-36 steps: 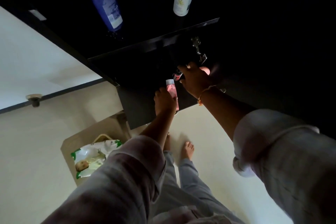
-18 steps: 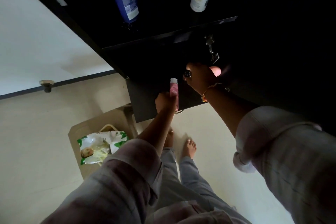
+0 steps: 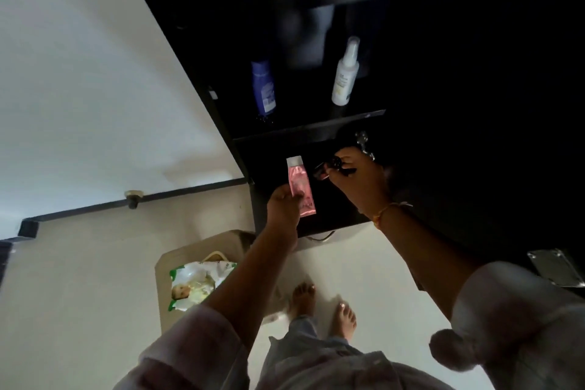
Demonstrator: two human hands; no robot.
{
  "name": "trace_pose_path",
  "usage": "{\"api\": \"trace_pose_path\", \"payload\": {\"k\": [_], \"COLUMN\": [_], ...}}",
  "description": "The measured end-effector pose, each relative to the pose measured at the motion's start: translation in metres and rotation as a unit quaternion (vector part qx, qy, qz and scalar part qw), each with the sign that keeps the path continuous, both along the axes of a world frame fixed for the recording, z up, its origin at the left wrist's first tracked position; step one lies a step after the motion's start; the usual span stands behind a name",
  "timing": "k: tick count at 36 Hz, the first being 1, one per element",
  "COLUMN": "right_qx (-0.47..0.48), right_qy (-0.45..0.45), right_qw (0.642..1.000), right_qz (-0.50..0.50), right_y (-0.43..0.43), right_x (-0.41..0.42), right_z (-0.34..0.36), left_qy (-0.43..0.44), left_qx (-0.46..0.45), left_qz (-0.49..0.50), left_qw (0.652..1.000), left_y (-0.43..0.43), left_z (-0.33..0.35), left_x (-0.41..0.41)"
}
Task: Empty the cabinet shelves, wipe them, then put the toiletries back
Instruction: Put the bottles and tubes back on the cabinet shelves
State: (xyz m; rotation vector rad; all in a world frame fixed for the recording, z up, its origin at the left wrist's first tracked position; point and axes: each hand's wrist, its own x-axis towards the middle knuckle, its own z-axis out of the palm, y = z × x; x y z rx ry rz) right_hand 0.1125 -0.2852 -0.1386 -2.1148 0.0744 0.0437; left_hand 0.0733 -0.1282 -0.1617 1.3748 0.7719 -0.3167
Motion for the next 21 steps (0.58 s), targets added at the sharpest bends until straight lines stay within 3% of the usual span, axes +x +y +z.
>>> {"api": "trace_pose_path", "payload": {"k": [8, 21], "right_qx": [0.059, 0.106], "right_qy": [-0.127, -0.3], "right_qw": [0.99, 0.948], "right_qz": [-0.006, -0.009], "right_y": [0.013, 0.017], "right_x": [-0.014, -0.008], "right_z": [0.095, 0.226], "left_qy": [-0.186, -0.426], "left_qx": [0.048, 0.163], "left_qz": [0.001, 0.023], "left_qw": [0.981, 0.89], "left_y": [0.0, 0.013], "left_z": [0.092, 0.232], "left_x": [-0.012, 0.003]}}
